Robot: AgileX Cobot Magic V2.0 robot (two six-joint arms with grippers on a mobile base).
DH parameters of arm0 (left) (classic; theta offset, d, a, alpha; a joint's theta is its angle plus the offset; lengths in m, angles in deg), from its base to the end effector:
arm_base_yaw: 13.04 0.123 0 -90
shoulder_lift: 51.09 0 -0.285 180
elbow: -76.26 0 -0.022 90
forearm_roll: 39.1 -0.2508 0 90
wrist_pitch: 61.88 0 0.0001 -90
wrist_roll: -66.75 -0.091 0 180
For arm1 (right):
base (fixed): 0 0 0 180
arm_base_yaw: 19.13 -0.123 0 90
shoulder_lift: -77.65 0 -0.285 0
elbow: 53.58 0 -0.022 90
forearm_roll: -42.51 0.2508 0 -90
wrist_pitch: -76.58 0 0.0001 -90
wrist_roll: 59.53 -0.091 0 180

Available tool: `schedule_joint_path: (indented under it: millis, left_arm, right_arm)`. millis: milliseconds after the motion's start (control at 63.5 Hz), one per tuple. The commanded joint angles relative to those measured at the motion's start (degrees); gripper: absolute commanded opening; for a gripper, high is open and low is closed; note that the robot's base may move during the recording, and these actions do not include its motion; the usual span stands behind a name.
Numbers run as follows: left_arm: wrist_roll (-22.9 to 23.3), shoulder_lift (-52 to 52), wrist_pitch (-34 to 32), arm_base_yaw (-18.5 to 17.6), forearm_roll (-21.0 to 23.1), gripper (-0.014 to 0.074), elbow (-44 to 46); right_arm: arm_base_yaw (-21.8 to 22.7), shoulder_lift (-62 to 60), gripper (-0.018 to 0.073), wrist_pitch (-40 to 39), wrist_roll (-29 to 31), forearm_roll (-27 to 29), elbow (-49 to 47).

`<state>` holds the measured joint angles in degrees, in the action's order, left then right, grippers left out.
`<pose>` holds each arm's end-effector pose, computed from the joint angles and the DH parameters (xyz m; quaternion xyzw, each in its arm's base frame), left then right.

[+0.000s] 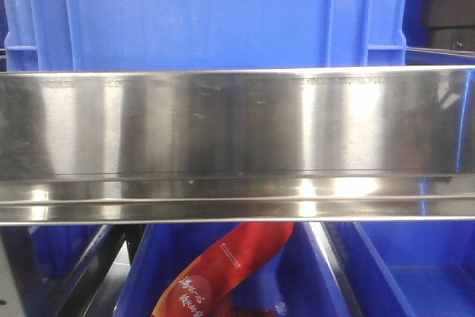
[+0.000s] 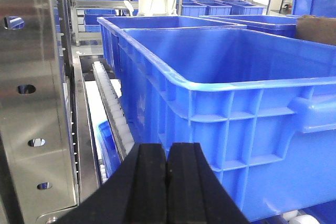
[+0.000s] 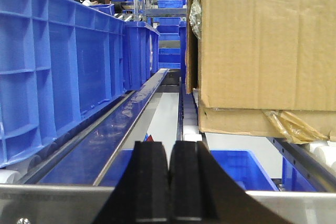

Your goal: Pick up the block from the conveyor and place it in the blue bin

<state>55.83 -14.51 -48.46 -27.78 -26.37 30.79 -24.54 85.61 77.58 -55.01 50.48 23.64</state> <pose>0.1023 -0.0317 0.3411 0.1024 0.7310 -0.1138 0.6650 0.0563 0.0056 0.2114 -0.0126 0.6830 0.0572 0.7281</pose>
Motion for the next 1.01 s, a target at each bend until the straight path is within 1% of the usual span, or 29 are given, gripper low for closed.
schedule_joint_path:
  millis: [0, 346, 394, 441, 472, 535, 630, 709, 772, 835, 913, 961, 992]
  left_arm:
    - [0.02, -0.33, -1.12, 0.16, 0.3, -0.0111, -0.02]
    - [0.02, -0.88, -1.23, 0.16, 0.08, -0.0111, -0.49]
    - [0.02, -1.13, -1.23, 0.16, -0.54, -0.0111, -1.21]
    - [0.02, -1.97, -1.8, 0.46, -2.87, -0.0111, -2.47]
    - [0.02, -3.09, -3.14, 0.85, -3.26, -0.0111, -3.55]
    - [0.02, -5.58, -3.73, 1.33, -3.74, -0.0111, -5.77]
    - [0.53, -11.11, -5.8, 3.22, -6.4, -0.0111, -11.27]
    - [6.9, -16.44, -6.15, 5.64, -9.06, -0.0111, -16.21]
    - [9.87, -20.21, -6.15, 7.65, -11.65, -0.0111, -19.68]
    - [10.05, -24.36, -5.96, 10.1, -13.53, -0.0111, -23.22]
    - [10.05, -28.77, -5.53, 13.25, -13.54, -0.0111, -26.75]
    - [10.05, -28.79, -5.72, 15.12, -13.54, -0.0111, -29.28]
    - [10.05, -28.79, -7.22, 15.9, -13.54, -0.0111, -30.1]
  right_arm:
    - [0.32, -0.18, -0.0168, -0.68, -0.22, -0.33, 0.0]
    - [0.32, -0.18, -0.0168, -0.68, -0.22, -0.33, 0.0]
    - [0.32, -0.18, -0.0168, -0.68, -0.22, -0.33, 0.0]
    - [0.32, -0.18, -0.0168, -0.68, -0.22, -0.33, 0.0]
    - [0.32, -0.18, -0.0168, -0.68, -0.22, -0.33, 0.0]
    - [0.32, -0.18, -0.0168, -0.68, -0.22, -0.33, 0.0]
    - [0.32, -0.18, -0.0168, -0.68, -0.22, -0.33, 0.0]
    - [0.32, -0.18, -0.0168, -0.68, -0.22, -0.33, 0.0]
    - [0.32, -0.18, -0.0168, -0.68, -0.22, -0.33, 0.0]
    - [0.32, -0.18, -0.0168, -0.68, -0.22, -0.33, 0.0]
    - [0.32, -0.18, -0.0168, -0.68, -0.22, -0.33, 0.0]
    - [0.32, -0.18, -0.0168, -0.68, -0.22, -0.33, 0.0]
    - [0.32, -0.18, -0.0168, -0.68, -0.22, -0.33, 0.0]
